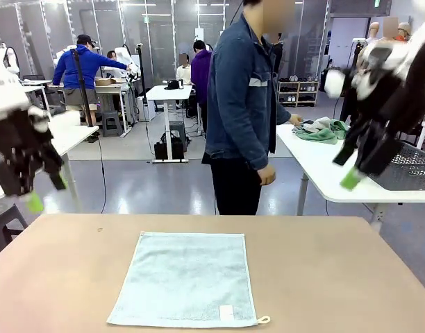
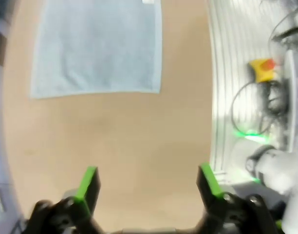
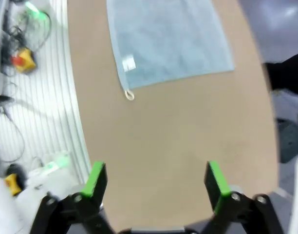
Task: Fold the towels and place them in the basket.
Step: When a person lays out a Towel with hook on the table, fold it in half twice.
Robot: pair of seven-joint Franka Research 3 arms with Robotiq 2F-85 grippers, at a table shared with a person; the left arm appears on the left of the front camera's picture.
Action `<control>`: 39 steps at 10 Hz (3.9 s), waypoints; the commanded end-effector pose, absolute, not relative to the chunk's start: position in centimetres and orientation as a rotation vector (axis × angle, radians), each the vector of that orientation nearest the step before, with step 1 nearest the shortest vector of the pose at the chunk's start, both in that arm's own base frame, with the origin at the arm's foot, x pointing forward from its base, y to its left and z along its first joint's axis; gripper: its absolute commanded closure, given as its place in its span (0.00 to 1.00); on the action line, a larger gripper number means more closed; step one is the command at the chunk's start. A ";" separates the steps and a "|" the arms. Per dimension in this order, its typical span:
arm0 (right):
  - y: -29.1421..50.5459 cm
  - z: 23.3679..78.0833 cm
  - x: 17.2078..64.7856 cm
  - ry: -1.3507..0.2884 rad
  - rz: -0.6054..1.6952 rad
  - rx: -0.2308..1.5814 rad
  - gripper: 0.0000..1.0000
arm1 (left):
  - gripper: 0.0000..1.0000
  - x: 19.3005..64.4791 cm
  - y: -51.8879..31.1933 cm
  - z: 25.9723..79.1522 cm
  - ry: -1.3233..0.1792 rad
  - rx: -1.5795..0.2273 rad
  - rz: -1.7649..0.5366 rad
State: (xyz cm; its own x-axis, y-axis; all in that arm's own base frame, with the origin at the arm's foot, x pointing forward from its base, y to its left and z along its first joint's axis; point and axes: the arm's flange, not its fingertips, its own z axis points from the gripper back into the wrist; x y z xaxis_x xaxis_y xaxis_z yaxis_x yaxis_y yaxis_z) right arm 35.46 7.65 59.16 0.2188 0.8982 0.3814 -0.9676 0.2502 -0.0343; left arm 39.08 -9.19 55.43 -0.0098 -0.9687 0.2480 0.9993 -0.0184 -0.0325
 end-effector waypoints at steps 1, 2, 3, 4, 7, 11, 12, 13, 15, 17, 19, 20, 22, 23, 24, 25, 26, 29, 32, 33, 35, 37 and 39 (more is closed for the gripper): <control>8.5 54.0 35.3 -0.306 1.315 0.166 0.00 | 0.00 37.3 -9.0 52.3 -0.101 -0.121 -1.560; 8.3 51.6 35.8 -0.276 1.334 0.195 0.00 | 0.00 36.4 -8.8 50.8 -0.058 -0.100 -1.557; 8.1 49.5 36.2 -0.239 1.351 0.206 0.00 | 0.00 35.6 -8.5 49.9 -0.046 -0.065 -1.550; 8.3 47.8 36.3 -0.202 1.357 0.201 0.00 | 0.00 35.1 -8.1 49.4 -0.061 -0.039 -1.552; 8.5 45.4 36.4 -0.173 1.364 0.201 0.00 | 0.00 35.4 -6.6 48.5 -0.116 -0.035 -1.603; 8.5 45.2 36.1 -0.156 1.356 0.213 0.00 | 0.00 35.2 -7.0 49.1 -0.081 -0.059 -1.573; 8.5 45.2 36.1 -0.156 1.356 0.213 0.00 | 0.00 35.2 -7.0 49.1 -0.081 -0.059 -1.573; 8.5 45.2 36.1 -0.156 1.356 0.213 0.00 | 0.00 35.2 -7.0 49.1 -0.081 -0.059 -1.573; 8.5 45.2 36.2 -0.160 1.356 0.218 0.00 | 0.00 35.3 -7.0 49.0 -0.096 -0.069 -1.581; 11.6 43.3 36.0 -0.142 1.407 0.215 0.00 | 0.00 34.1 -10.6 46.3 -0.074 -0.036 -1.541; 14.8 41.0 35.3 -0.128 1.441 0.180 0.00 | 0.00 32.7 -13.4 44.0 -0.046 -0.003 -1.577; 15.9 39.8 35.1 -0.116 1.458 0.158 0.00 | 0.00 32.0 -14.8 42.4 -0.055 -0.008 -1.603; 18.5 37.3 34.6 -0.110 1.482 0.123 0.00 | 0.00 30.9 -16.9 39.8 -0.081 0.004 -1.629; 19.6 36.3 34.4 -0.110 1.473 0.127 0.00 | 0.00 30.4 -17.9 38.7 -0.097 0.029 -1.643; 20.6 35.5 34.3 -0.118 1.464 0.131 0.00 | 0.00 30.3 -18.6 37.7 -0.115 0.057 -1.669; 21.6 34.9 34.1 -0.113 1.458 0.123 0.00 | 0.00 30.5 -18.8 36.4 -0.139 0.063 -1.695; 22.3 34.4 33.8 -0.108 1.456 0.110 0.00 | 0.00 30.7 -18.8 35.4 -0.137 0.066 -1.699; 23.7 32.6 32.8 -0.101 1.476 0.057 0.00 | 0.00 31.1 -18.3 32.3 -0.163 0.071 -1.718; 24.8 31.3 32.7 -0.072 1.465 0.044 0.00 | 0.00 30.9 -18.2 31.1 -0.162 0.087 -1.677; 24.7 31.1 33.0 -0.071 1.468 0.043 0.00 | 0.00 31.1 -18.1 31.2 -0.175 0.090 -1.674; 24.7 31.8 33.4 -0.065 1.492 0.076 0.00 | 0.00 36.0 -21.4 33.6 -0.138 0.038 -1.692; 24.7 31.8 33.4 -0.065 1.492 0.076 0.00 | 0.00 36.0 -21.4 33.6 -0.138 0.038 -1.692; 25.1 31.4 33.5 -0.078 1.485 0.045 0.00 | 0.00 35.9 -21.6 32.8 -0.163 0.048 -1.679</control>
